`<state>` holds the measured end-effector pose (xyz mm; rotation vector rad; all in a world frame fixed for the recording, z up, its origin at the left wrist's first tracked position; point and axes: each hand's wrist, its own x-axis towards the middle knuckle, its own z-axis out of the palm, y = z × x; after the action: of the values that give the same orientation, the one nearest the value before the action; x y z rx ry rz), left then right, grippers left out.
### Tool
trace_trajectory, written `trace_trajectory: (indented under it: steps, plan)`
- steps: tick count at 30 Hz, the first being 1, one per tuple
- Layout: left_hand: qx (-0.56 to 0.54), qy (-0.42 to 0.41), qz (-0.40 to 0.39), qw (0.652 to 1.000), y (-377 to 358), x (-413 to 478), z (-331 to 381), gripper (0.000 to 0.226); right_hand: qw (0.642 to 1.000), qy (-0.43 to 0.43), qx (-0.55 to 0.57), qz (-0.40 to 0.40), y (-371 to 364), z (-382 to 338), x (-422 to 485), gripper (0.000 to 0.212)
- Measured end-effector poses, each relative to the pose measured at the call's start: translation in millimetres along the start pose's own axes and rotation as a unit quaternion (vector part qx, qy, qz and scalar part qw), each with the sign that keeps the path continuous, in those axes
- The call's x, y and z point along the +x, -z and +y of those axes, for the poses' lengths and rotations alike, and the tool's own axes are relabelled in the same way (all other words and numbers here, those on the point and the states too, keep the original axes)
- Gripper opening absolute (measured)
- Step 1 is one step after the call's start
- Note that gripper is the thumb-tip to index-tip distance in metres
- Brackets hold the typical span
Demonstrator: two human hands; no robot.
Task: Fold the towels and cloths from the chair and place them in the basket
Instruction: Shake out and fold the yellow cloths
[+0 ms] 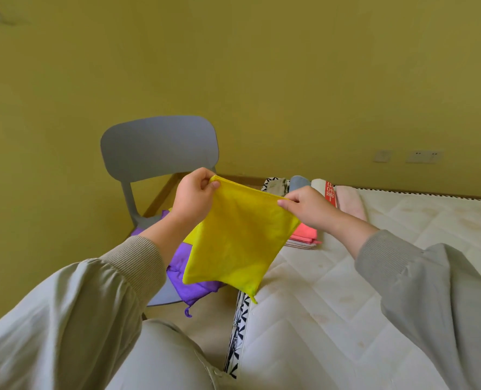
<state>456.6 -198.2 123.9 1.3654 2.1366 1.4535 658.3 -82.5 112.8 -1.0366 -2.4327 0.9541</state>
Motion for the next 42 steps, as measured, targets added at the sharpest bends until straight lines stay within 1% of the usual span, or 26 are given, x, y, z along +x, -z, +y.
trace_trajectory:
  steps: [3,7,9,11,15,17,20,21,25,27,29,32,34,36,38,42]
  plan:
    - [0.012,-0.01,0.003,1.0,4,1,0,0.007,1.0,0.001,-0.007,-0.003,6,-3,4,0.047]
    - [0.034,-0.019,0.026,0.999,9,2,5,0.008,1.0,-0.002,-0.01,-0.021,14,-4,8,0.037]
    - [0.031,-0.015,0.038,0.999,10,3,6,0.01,0.999,0.009,-0.028,-0.017,17,-2,10,0.041]
    - [0.027,-0.014,0.049,0.998,12,4,7,0.01,0.999,-0.001,-0.04,0.005,20,1,11,0.043]
    - [0.029,-0.027,0.054,0.998,12,4,11,0.008,0.999,-0.017,-0.024,0.044,25,5,11,0.042]
    - [0.021,-0.026,0.056,0.998,11,4,12,0.006,0.998,-0.017,-0.015,0.061,26,5,11,0.035]
    - [0.01,-0.028,0.064,0.997,9,4,15,0.006,0.995,-0.025,0.007,0.1,28,2,11,0.016]
    - [0.012,-0.032,0.069,0.997,9,4,17,0.006,0.993,-0.026,0.008,0.115,29,1,11,0.013]
    - [0.031,-0.046,0.073,0.996,10,3,18,0.008,0.988,-0.02,-0.012,0.151,33,-1,12,0.012]
    - [0.066,-0.074,0.06,0.993,12,3,18,0.012,0.987,-0.014,-0.026,0.158,36,-1,12,0.013]
    - [0.126,-0.125,0.033,0.984,16,3,18,0.02,0.986,-0.009,-0.044,0.16,38,-2,12,0.015]
    - [0.217,-0.219,-0.006,0.951,21,4,17,0.022,0.985,0.002,-0.075,0.157,40,-3,12,0.019]
    - [0.262,-0.266,-0.026,0.927,24,5,15,0.021,0.984,0.013,-0.075,0.161,40,-4,11,0.019]
    - [0.289,-0.283,-0.04,0.914,25,7,14,0.021,0.984,0.015,-0.064,0.168,40,-4,11,0.016]
    - [0.299,-0.284,-0.048,0.91,27,9,13,0.022,0.983,0.015,-0.059,0.175,40,-5,10,0.014]
    - [0.315,-0.251,-0.076,0.912,29,11,16,0.023,0.981,0.02,-0.066,0.181,41,-7,10,0.011]
